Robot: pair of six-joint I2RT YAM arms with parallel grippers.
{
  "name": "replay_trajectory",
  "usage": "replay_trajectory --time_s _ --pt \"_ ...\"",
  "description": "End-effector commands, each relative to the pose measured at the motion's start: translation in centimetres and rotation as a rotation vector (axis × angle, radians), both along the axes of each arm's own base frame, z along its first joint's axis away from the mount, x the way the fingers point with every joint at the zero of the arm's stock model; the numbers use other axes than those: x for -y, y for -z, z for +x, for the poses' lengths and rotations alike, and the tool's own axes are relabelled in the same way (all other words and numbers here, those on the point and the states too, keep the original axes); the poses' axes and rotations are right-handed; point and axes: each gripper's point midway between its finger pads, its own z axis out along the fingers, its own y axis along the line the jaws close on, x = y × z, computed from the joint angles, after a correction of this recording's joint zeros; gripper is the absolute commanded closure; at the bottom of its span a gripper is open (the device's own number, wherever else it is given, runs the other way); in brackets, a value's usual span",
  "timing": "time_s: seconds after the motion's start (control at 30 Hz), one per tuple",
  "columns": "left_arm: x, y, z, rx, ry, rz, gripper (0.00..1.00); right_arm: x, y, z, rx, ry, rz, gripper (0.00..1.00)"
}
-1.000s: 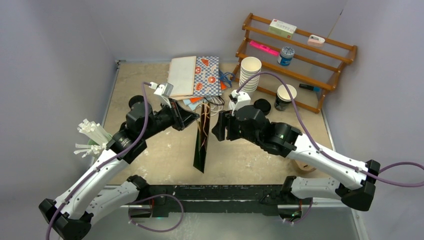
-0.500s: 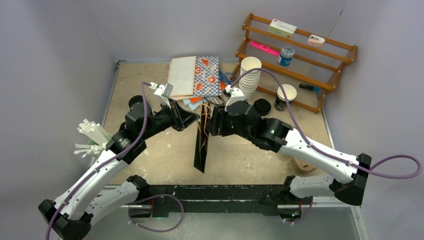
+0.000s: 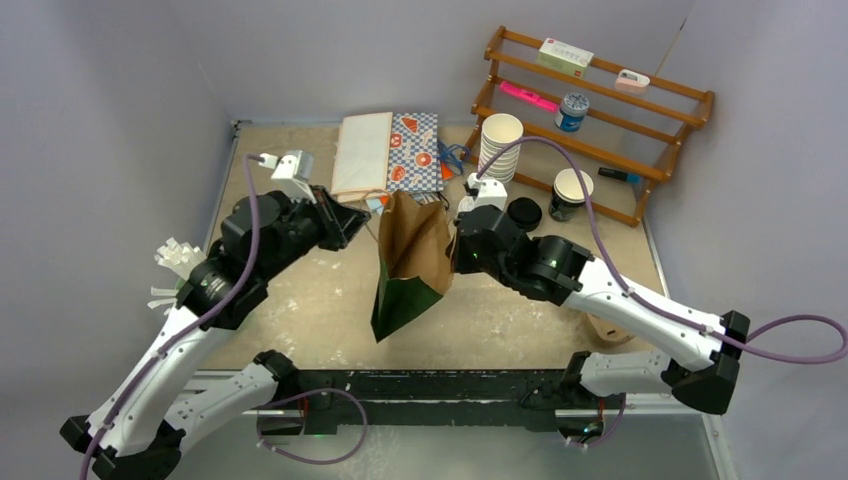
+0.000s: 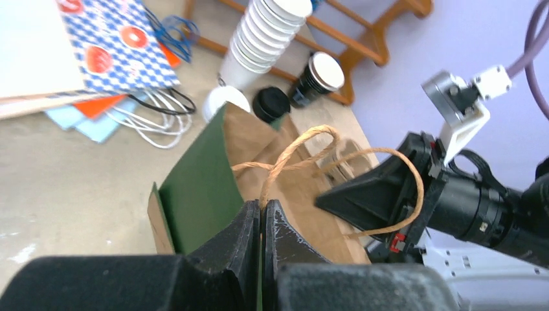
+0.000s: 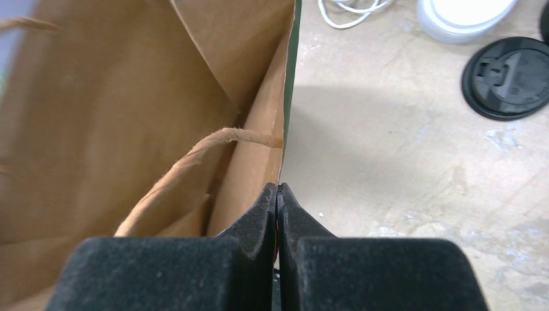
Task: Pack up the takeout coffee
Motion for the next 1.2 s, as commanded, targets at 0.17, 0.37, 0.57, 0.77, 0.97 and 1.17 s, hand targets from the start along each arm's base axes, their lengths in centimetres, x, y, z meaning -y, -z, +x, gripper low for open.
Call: replay_trajectory --time_s 0.17,0.37,0.57,0.77,0.97,1.17 --pt "-3.1 -1.5 0.0 0.058 -0.122 0.054 1.0 4.6 1.7 0.8 0.0 0.12 -0.069 1.0" --pt "0.1 -1.0 -1.2 0.057 0.064 0.022 0.39 4.7 3.1 1.1 -0.021 0.111 -0.062 1.0" --pt "-0.9 3.7 -0.7 -0.085 0.031 0.189 0.29 6.0 5.1 0.6 -0.048 0.117 -0.065 1.0" --pt "1.4 10.1 -1.2 -0.208 0.124 0.159 0.3 6.3 3.8 0.1 0.009 0.086 -0.002 1.0" --pt "2.7 16.1 -1.4 -0.309 0.133 0.213 0.19 5.7 2.9 -0.1 0.023 0.046 0.02 1.0" --pt "5.0 18.4 -1.6 -0.328 0.131 0.269 0.22 5.0 3.1 -0.1 0.014 0.027 0.025 1.0"
